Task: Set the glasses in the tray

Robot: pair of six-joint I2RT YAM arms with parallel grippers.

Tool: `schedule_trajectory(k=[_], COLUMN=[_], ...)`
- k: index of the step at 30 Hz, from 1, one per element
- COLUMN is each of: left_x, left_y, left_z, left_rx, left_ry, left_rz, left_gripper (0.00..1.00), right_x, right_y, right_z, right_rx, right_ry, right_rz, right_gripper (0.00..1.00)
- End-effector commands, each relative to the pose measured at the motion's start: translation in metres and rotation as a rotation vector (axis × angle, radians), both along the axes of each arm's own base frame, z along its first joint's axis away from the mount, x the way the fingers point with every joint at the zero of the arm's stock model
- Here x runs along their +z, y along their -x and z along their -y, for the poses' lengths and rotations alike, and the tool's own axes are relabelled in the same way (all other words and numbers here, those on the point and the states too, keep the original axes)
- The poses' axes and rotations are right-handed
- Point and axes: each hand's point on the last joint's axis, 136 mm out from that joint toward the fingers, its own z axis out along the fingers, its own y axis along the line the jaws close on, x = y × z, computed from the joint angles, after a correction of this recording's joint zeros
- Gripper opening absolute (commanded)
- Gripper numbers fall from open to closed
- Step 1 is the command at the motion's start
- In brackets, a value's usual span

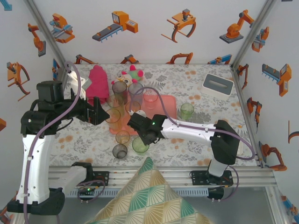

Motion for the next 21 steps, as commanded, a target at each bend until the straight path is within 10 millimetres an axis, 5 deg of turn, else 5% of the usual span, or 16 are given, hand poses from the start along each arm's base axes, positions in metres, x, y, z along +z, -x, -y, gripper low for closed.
schedule_trajectory(k=[1, 13, 21], left_x=[0.008, 0.009, 0.012], left_y=[0.003, 0.003, 0.003], left_z=[0.001, 0.001, 0.002], left_rx=[-0.007, -0.006, -0.009], left_ry=[0.020, 0.022, 0.025], left_rz=[0.020, 0.020, 0.022], left_gripper=[0.97, 0.97, 0.97], right_x=[0.021, 0.056, 0.078], right_y=[-0.006, -0.031, -0.071], right_z=[0.004, 0.017, 0.060], right_rx=[-0.002, -0.035, -0.152], right_ry=[-0.007, -0.074, -0.072], right_rz=[0.036, 0.052, 0.099], right_gripper=[0.08, 0.09, 0.10])
